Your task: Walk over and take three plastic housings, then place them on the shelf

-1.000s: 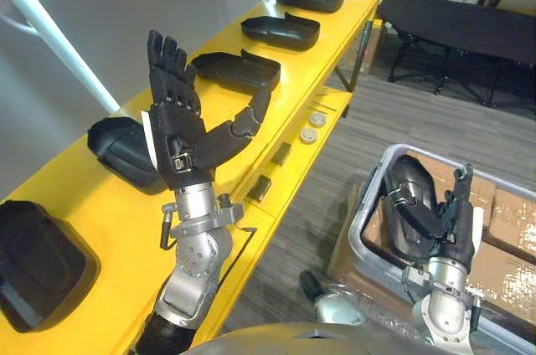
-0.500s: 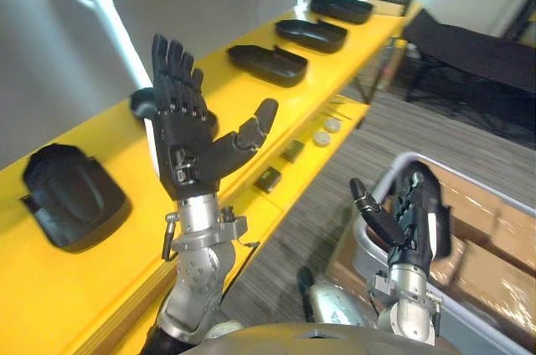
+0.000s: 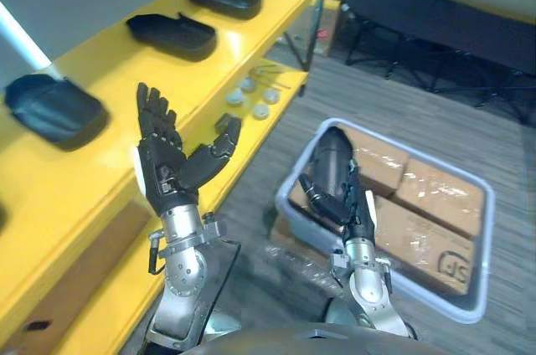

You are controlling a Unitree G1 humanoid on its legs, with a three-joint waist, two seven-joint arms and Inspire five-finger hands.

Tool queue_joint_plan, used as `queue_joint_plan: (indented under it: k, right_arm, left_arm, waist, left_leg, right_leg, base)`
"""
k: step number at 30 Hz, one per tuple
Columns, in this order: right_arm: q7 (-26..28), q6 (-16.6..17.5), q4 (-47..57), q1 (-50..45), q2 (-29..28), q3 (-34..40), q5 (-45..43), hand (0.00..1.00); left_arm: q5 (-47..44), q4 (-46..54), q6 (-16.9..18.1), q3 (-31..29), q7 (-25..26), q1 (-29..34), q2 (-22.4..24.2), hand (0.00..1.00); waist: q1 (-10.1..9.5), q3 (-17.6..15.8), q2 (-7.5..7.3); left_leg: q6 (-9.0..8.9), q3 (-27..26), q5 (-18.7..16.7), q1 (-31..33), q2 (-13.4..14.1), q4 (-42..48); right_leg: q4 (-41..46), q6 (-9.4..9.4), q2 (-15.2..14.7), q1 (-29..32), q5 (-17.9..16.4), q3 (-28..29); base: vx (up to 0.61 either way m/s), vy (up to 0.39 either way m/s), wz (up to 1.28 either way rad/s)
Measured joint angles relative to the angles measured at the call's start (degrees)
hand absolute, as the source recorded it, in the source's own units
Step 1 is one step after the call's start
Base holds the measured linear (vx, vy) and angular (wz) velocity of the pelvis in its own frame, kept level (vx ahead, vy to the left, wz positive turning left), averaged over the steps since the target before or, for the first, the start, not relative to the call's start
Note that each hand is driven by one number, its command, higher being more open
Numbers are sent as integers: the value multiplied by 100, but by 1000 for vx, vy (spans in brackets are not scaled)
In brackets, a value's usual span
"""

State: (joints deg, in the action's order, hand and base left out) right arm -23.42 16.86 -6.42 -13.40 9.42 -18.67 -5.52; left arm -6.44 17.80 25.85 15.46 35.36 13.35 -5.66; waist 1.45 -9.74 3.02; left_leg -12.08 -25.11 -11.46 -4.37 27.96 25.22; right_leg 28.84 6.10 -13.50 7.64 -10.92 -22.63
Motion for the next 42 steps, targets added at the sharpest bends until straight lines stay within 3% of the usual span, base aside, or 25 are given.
queue_joint_plan:
  k: [1,2,3,4,5,7,8,10,13,17,22,26,27,28,33,37,40,41,42]
  right_arm:
    - [61,-73,121,-130,209,67,105,100]
    - [41,-131,343,-309,338,234,263,100]
    - [32,-140,416,-371,391,302,293,100]
    - [28,-143,482,-406,444,468,293,100]
    - [28,-143,483,-392,445,620,290,100]
    - [35,-137,499,-388,458,723,288,100]
    - [36,-136,500,-394,477,740,275,100]
    - [32,-128,514,-430,536,755,210,100]
    - [22,-155,512,-451,495,844,158,100]
    - [46,-396,507,-424,376,859,74,100]
    - [30,-665,-48,482,380,932,163,100]
    - [-76,-995,-652,1291,418,1065,518,100]
    - [-249,-1509,-1397,2264,639,1222,750,100]
    - [-252,-1778,-1426,2442,690,1288,749,100]
    - [-189,-2106,-1802,2936,747,1359,729,100]
    - [220,-2590,-2086,3358,1149,1480,741,100]
    - [571,-2673,-2254,3596,1244,1475,773,100]
    - [676,-2680,-2453,3758,1266,1465,889,0]
    - [737,-2686,-2647,3922,1276,1458,999,0]
  left_arm:
    - [-2,-1,-2,82,133,4,160,100]
    - [-22,-26,5,109,153,-15,207,100]
    - [-9,-45,8,142,153,-14,210,100]
    - [30,-44,34,221,191,1,207,100]
    - [32,-37,85,266,200,33,206,100]
    - [31,-15,165,265,194,95,196,100]
    - [30,13,169,264,190,122,158,100]
    - [15,17,168,265,93,133,106,100]
    - [39,12,149,251,-90,55,-92,100]
    - [58,12,115,106,-58,-35,-204,100]
    - [274,16,108,-143,-11,-382,-350,100]
    - [275,17,105,-200,-79,-461,-349,100]
    - [275,65,106,-239,-263,-503,-345,100]
    - [275,90,106,-244,-368,-500,-346,100]
    - [272,425,105,-336,-584,-561,-397,100]
    - [253,567,106,-475,-761,-831,-395,100]
    - [252,570,83,-556,-772,-853,-395,100]
    - [252,570,66,-568,-794,-852,-395,100]
    - [249,568,34,-569,-804,-852,-396,100]
  waist:
    - [194,-6,-5]
    - [274,-58,-4]
    - [263,-62,0]
    - [182,-57,17]
    - [146,-34,55]
    - [102,4,115]
    - [88,16,134]
    - [87,53,189]
    - [58,58,98]
    - [37,14,-21]
    - [-78,-201,-230]
    - [-211,-450,-313]
    - [-434,-787,-340]
    - [-459,-860,-338]
    - [-495,-1108,-475]
    - [-599,-1365,-477]
    - [-605,-1449,-479]
    - [-613,-1485,-491]
    - [-621,-1495,-501]
  left_leg:
    - [272,222,809,206,92,194]
    - [583,264,1163,476,187,689]
    - [420,340,944,516,91,810]
    - [251,543,403,538,-283,950]
    - [299,750,-16,619,-643,1057]
    - [307,856,-349,708,-1015,1050]
    - [477,848,-486,737,-1251,843]
    - [878,791,-297,737,-1502,135]
    - [846,661,-265,650,-1700,-337]
    - [1013,697,-83,724,-1958,-680]
    - [1145,877,170,1123,-2160,-876]
    - [1186,1062,290,1328,-2244,-879]
    - [1196,1239,410,1554,-2311,-856]
    - [1205,1287,427,1602,-2333,-841]
    - [1208,1340,429,1688,-2347,-756]
    - [1227,1421,454,1829,-2348,-675]
    - [1227,1459,454,1883,-2347,-643]
    - [1229,1463,456,1887,-2349,-641]
    - [1235,1470,463,1898,-2351,-641]
  right_leg:
    - [-133,-208,197,-72,-118,-65]
    - [-418,-327,268,-252,-84,10]
    - [-526,-360,290,-289,-67,80]
    - [-666,-420,324,-328,-41,308]
    - [-824,-479,411,-391,1,492]
    - [-976,-525,575,-439,63,741]
    - [-1013,-529,667,-460,79,875]
    - [-982,-514,790,-378,80,977]
    - [-1073,-318,693,-207,193,1044]
    - [-1691,-158,556,-375,611,893]
    - [-2505,-107,501,-385,1192,669]
    - [-2719,-110,469,-388,1361,471]
    - [-2899,-137,470,-365,1543,288]
    - [-2916,-128,462,-366,1570,234]
    - [-2905,-131,441,-348,1594,187]
    - [-2899,-152,447,-286,1634,108]
    - [-2897,-159,449,-273,1641,67]
    - [-2896,-160,447,-274,1643,65]
    - [-2896,-161,447,-271,1645,61]
  base:
    - [152,-582,-22]
    - [145,-536,-29]
    - [93,-309,-63]
    - [54,-139,-92]
    - [79,-129,-113]
    - [88,-50,-88]
    - [81,12,-77]
    - [45,37,-59]
    - [45,103,-22]
    - [33,127,12]
    - [-52,62,23]
    - [-121,7,30]
    - [-225,-19,54]
    - [-200,-15,45]
    - [-54,16,7]
    - [-50,4,9]
    - [-29,2,7]
    - [-32,6,3]
    - [-41,8,2]
